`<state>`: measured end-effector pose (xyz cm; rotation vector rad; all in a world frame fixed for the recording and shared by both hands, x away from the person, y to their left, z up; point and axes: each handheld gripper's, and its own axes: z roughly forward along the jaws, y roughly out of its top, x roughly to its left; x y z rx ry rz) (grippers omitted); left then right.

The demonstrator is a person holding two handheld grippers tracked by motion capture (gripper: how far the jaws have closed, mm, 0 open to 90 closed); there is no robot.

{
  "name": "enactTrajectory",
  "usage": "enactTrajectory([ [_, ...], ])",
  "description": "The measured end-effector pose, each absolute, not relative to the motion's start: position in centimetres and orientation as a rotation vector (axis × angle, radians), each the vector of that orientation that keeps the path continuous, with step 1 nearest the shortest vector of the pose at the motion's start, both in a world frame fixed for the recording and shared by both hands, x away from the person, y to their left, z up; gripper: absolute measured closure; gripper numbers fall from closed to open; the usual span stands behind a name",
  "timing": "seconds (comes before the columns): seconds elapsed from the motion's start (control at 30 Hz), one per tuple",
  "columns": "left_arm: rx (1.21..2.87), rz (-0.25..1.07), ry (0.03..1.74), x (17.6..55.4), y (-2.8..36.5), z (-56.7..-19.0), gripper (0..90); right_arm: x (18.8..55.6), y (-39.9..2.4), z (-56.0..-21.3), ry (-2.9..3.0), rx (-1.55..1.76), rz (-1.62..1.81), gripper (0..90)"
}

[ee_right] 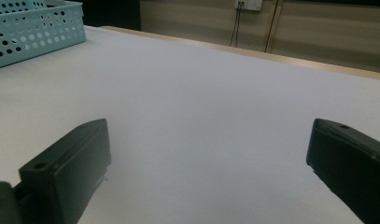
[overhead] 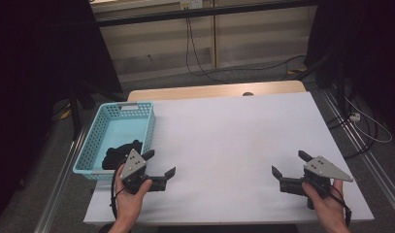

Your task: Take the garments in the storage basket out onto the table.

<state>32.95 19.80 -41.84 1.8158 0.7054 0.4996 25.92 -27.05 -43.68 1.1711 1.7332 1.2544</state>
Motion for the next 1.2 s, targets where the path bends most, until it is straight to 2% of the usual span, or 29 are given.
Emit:
enactTrajectory([
  [0.67,1.79,0.548,0.777,32.8,21.8,-40.3,5.8,26.4,-27.1,-43.9,1.784,1.168,1.28,0.0],
  [0.77,1.766,0.491,0.782,32.7,22.7,-39.9,5.9,26.3,-26.9,-43.9,1.788,1.162,1.28,0.0],
  [0.9,1.721,0.484,0.797,32.6,24.0,-39.2,6.0,26.3,-26.7,-43.8,1.789,1.154,1.275,0.0],
  [1.2,1.784,0.444,0.812,33.2,25.3,-38.4,6.5,26.7,-26.5,-44.0,1.798,1.167,1.256,0.0],
])
